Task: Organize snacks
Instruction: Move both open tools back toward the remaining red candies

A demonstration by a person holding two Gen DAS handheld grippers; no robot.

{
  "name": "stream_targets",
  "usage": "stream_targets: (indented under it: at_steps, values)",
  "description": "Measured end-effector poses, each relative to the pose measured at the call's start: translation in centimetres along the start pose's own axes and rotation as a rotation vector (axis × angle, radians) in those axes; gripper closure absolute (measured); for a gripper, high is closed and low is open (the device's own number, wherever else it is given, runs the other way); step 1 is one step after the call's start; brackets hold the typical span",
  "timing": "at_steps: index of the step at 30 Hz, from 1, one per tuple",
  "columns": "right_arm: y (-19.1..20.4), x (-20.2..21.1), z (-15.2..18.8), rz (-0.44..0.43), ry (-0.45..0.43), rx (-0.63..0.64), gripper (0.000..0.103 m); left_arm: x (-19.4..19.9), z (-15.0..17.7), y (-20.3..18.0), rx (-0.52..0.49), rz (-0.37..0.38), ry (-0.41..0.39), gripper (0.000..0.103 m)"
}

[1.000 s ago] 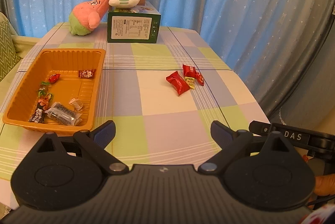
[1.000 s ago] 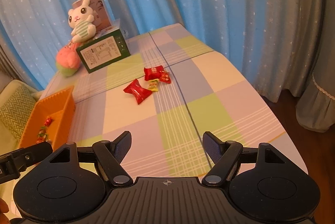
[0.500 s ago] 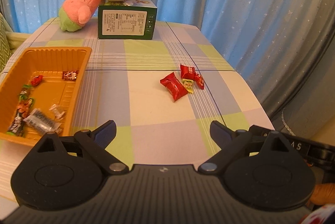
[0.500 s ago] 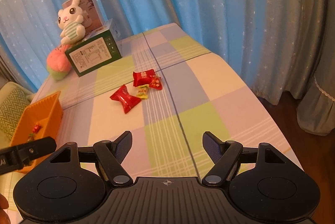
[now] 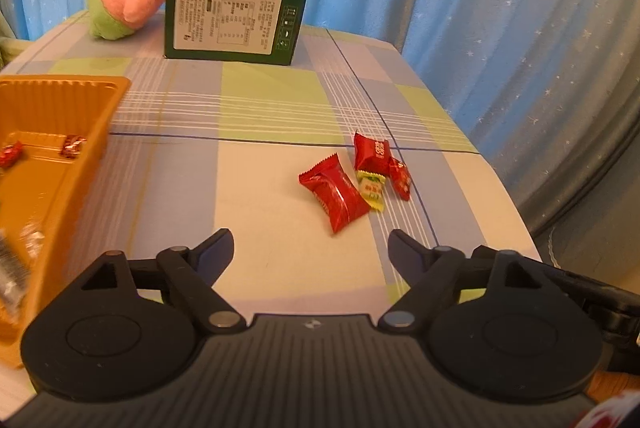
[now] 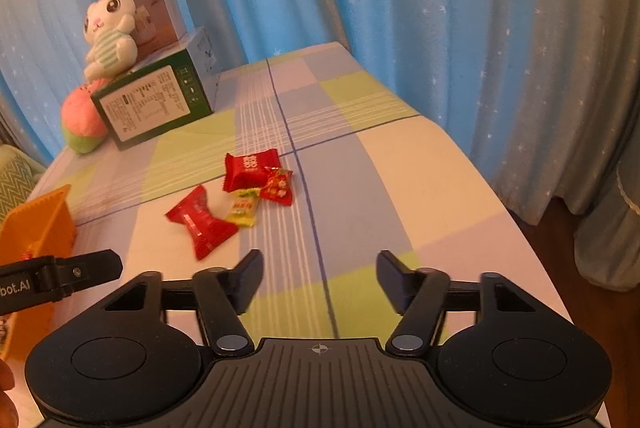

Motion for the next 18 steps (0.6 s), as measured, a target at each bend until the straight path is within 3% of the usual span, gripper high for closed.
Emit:
stream_targets:
  at_steps: [6, 11, 18]
  values:
    - [-0.4, -3.0, -1.5, -0.006, 0.004, 0.010, 0.047, -4.1, -1.3, -1.1, -0.004, 0.010, -0.001, 0.031]
    - [-1.2, -4.4, -2.5, 0.012, -0.003, 0.010, 0.048, -7.0, -2.3, -1.8, 0.008, 0.026, -0.002, 0.047]
    - [-2.1, -5.6, -3.0, 0.032, 0.001, 0.004, 0.048, -10.1, -3.3, -2.2, -0.002, 0.037, 0.014, 0.060]
Point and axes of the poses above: each gripper's, at about its wrist camera, not at the fingertips, and x roughly against the way its jaws point, y to its left, z to its underside, the point moved 9 cm from there along -x, roughly the way its jaws point, and after that the axes turned 7 degrees about y, right-handed, at the moved point
